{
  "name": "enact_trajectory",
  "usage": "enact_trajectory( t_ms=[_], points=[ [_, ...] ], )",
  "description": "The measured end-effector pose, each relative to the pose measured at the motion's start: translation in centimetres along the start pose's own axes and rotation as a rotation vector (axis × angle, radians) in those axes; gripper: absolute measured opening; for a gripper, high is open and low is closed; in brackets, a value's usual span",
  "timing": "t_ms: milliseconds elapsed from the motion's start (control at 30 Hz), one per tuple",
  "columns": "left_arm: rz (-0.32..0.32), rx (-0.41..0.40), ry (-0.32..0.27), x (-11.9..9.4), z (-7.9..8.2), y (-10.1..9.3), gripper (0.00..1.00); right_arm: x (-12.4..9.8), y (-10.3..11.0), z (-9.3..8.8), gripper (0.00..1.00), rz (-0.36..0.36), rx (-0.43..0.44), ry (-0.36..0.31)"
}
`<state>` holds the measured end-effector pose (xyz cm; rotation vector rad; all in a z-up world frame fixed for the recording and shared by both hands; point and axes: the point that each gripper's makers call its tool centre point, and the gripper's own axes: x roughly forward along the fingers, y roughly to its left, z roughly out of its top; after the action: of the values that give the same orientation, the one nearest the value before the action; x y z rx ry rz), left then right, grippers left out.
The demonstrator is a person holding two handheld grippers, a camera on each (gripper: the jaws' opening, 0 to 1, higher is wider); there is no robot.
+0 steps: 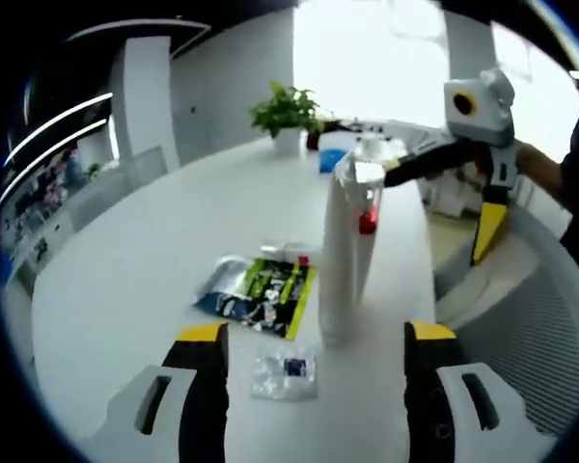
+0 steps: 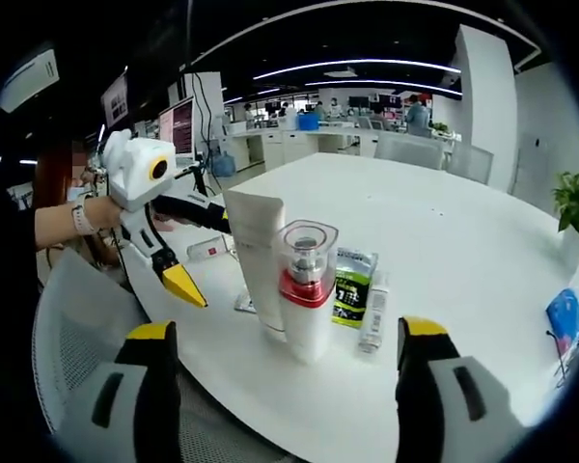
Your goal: Arrange the skincare products in the storage area until every visible bottle or jar stands upright without overlapping.
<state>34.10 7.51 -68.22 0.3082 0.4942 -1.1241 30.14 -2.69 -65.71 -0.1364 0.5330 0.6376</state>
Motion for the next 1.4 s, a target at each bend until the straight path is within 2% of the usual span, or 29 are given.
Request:
enact_trajectory(
  t_ms=[67, 267, 333, 400, 1067, 1400],
  points=[
    [0.012, -0.013, -0.005, -0.3, -0.1, 0.2, 0.80, 0.0, 0.1, 0.1, 0.95, 0.002, -0.002, -0.001],
    [0.065, -0.056, -0.038, -1.6, 0.2, 0.7, 0.91, -0.1, 0.3, 0.4, 0.97, 0.000, -0.021, -0.005],
    [0.080, -0.077, -0.060, -2.2, 0.5, 0.7, 0.93, -0.2, 0.2, 0.5, 0.97, -0.004, -0.029, -0.002],
    [0.088, -0.137, -0.107, -2.8, 1.1, 0.6, 0.97, -0.2, 0.3, 0.6, 0.97, -0.004, -0.035, 0.001],
    [0.208, -0.117, -0.122, -7.6, 0.8, 0.8, 0.97, -0.7, 0.6, 1.0, 0.99, -0.012, -0.086, 0.000],
    [0.270, -0.130, -0.118, -9.3, -0.2, 1.2, 0.97, -0.8, 1.0, 1.1, 1.00, -0.011, -0.118, -0.003]
  ],
)
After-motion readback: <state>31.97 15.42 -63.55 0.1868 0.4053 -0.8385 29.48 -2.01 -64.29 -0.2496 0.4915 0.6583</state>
